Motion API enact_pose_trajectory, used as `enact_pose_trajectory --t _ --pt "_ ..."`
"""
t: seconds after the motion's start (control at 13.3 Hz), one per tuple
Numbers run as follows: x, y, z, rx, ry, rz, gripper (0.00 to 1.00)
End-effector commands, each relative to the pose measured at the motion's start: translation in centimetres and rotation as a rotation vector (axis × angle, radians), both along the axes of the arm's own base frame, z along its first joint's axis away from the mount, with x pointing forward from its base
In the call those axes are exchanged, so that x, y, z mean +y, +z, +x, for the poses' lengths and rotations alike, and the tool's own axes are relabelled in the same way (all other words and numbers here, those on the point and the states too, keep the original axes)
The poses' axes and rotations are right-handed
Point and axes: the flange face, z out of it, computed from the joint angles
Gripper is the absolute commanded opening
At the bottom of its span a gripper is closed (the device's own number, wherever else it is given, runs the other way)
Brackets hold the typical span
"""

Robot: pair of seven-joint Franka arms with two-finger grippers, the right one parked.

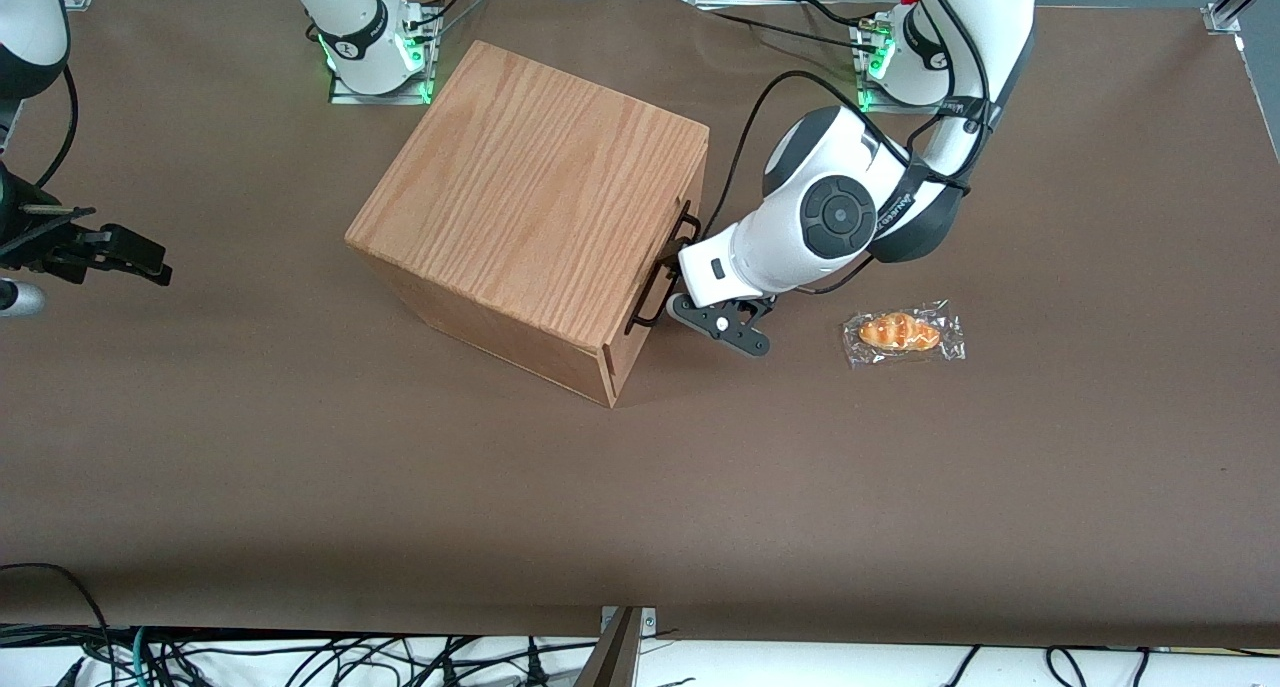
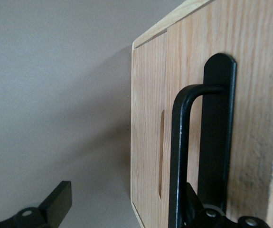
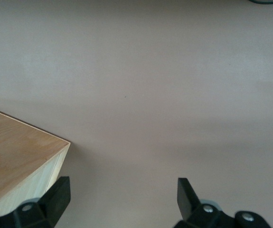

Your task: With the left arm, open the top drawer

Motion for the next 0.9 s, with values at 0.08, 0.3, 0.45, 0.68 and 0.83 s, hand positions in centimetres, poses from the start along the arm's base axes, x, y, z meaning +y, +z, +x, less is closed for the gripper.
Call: enact_pose_trajectory --t 0.08,0.3,0.45,0.68,0.83 --pt "0.2 -0.4 0.6 -0.057 -0.051 0.075 1.0" --pt "1.7 -0.1 1.4 -0.072 -0.052 0.107 1.0" --pt "3.9 -0.1 2.6 -0.082 -0.065 0.125 1.0" --pt "8.4 -0.2 4.8 -0.084 -0.108 0.117 1.0" --pt "11.8 0.0 6.1 -0.082 -0.126 0.112 1.0"
